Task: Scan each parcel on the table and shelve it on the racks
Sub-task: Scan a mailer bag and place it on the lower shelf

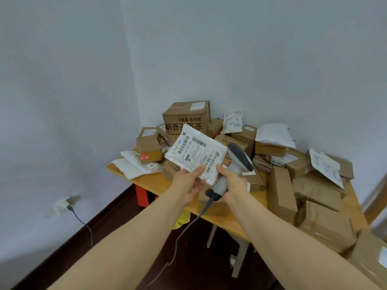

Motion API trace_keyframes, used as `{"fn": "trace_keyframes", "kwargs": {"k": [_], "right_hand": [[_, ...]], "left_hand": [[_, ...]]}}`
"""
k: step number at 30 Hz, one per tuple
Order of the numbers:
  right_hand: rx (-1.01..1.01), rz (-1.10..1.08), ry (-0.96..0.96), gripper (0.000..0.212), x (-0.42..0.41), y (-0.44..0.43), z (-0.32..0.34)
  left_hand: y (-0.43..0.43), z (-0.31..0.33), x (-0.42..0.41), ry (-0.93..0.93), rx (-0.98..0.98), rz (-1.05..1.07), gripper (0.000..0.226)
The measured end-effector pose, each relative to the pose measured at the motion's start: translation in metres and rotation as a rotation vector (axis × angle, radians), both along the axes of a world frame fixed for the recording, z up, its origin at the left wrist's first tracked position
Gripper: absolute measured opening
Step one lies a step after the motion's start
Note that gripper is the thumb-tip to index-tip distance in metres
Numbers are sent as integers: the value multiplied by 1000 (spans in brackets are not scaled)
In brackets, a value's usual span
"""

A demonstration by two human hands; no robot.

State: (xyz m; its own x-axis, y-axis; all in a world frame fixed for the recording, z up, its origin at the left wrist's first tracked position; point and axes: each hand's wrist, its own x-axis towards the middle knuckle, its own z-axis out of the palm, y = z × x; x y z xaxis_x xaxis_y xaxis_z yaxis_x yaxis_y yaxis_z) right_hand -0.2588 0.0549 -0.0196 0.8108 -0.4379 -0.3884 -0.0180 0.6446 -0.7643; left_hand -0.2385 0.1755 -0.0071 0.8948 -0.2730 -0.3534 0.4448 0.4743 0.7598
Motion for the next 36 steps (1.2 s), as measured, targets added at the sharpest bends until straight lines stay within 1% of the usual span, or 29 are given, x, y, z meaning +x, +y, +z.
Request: {"fn": "trace_keyframes", "kwargs": {"k": [2,5,7,9,12,15,21,27,36], "right_hand": [[-99,29,-6,26,-7,-2,4],[-312,195,-6,14,-20,-7,11],[-440,337,0,11,-26,-5,15],[-510,444,2,12,-31,1,20],[-547,543,17,17,-31,12,24],[-630,599,15,12,-28,19,28],[-676,639,45,12,-24,22,28],[-756,679,56,15,-19,27,29],[-770,713,52,14,-16,37,31]], "left_hand": [[9,3,9,-21,79,70,26],[31,5,26,-57,237,116,30],[46,4,36,-63,304,124,32],[56,6,42,-57,343,108,33],[66,8,48,-50,354,76,32],[72,9,50,-64,375,52,32],[88,10,56,-71,375,85,27],[103,5,65,-74,427,130,33],[118,-5,79,-51,469,171,34]]}}
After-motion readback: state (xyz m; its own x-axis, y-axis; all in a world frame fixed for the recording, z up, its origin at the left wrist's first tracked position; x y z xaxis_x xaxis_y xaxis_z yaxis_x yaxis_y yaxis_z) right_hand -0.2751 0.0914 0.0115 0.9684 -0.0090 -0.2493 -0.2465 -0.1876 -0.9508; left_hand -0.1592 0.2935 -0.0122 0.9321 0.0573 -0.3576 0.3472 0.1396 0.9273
